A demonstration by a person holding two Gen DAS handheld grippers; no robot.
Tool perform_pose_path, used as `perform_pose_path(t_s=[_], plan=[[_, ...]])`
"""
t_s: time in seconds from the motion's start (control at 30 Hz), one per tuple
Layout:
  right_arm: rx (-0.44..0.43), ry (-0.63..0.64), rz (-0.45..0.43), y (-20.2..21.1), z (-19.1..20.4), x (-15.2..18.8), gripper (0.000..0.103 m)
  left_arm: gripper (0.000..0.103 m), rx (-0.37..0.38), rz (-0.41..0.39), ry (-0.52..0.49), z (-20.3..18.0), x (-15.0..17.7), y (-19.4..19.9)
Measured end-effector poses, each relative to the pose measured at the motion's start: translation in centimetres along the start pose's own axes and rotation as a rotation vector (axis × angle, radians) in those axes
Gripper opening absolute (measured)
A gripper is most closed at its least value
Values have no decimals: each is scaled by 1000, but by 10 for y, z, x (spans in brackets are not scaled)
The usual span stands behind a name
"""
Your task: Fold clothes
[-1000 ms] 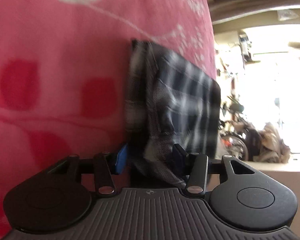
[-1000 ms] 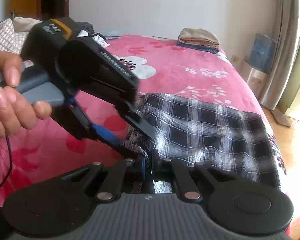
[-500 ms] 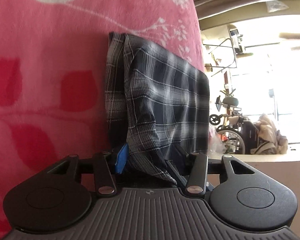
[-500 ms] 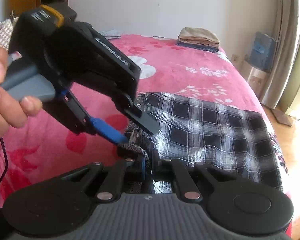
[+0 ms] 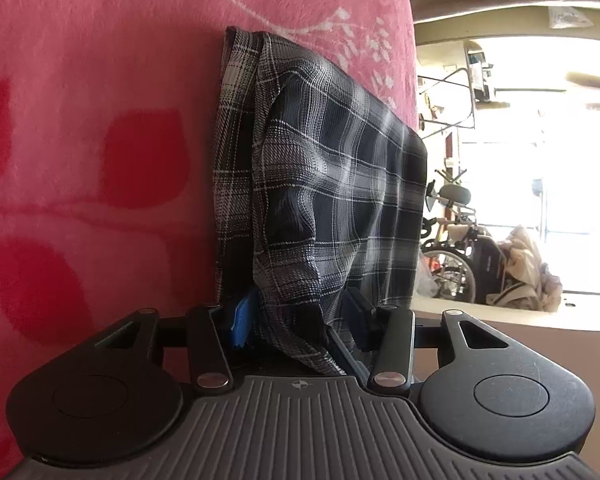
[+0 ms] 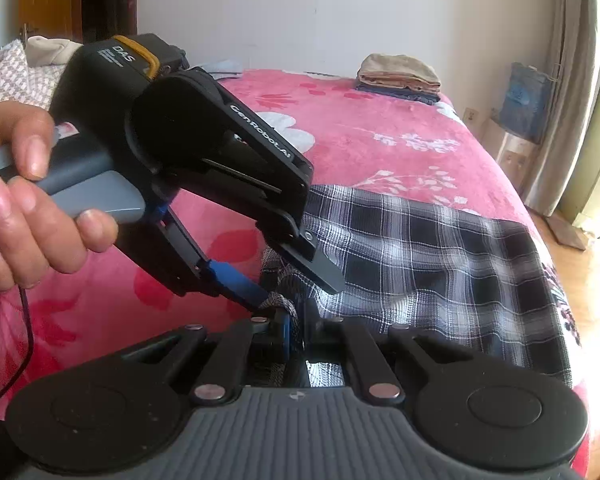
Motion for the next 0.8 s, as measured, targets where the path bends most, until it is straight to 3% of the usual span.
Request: perform_pose_path(t_s=[0.17,0.23,0.3,0.43,0.47,0.5,0.57,0.8], plan=[[0,17,-15,1,2,0,6,26,76,13,29,7,-1,-7],[3,22,-22,2,0,-1,6,15,108,-1,44,10,0,-10],[6,27,-29,3,-2,-1,8,11,167,-28,59,15,2,-11],[13,33,-44,6,-6,-3,13,9,347,-103,100,26,7,-15],[19,22,-48,8,-10,-4,22,9,392,-117,114,30,9,-17],[25,9,-51,10,-14,-5,37,9,425,-126,124,34,11,-20],[30,-20,-56,15,-23,-6,47,9,488,-148,137,41,16,-26],[-61,-81,-26,21,-32,-4,47,9,520,-202,103,60,21,-28]])
Point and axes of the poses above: each gripper's, at about its wrist camera, not at the fingertips, and y roughly against the way its jaws point, z to its left, x to its underside, the point moved 4 cm from there along -y, roughly the way its jaws point, and after that the axes turned 8 degrees about -y, right-handed, at the moved point
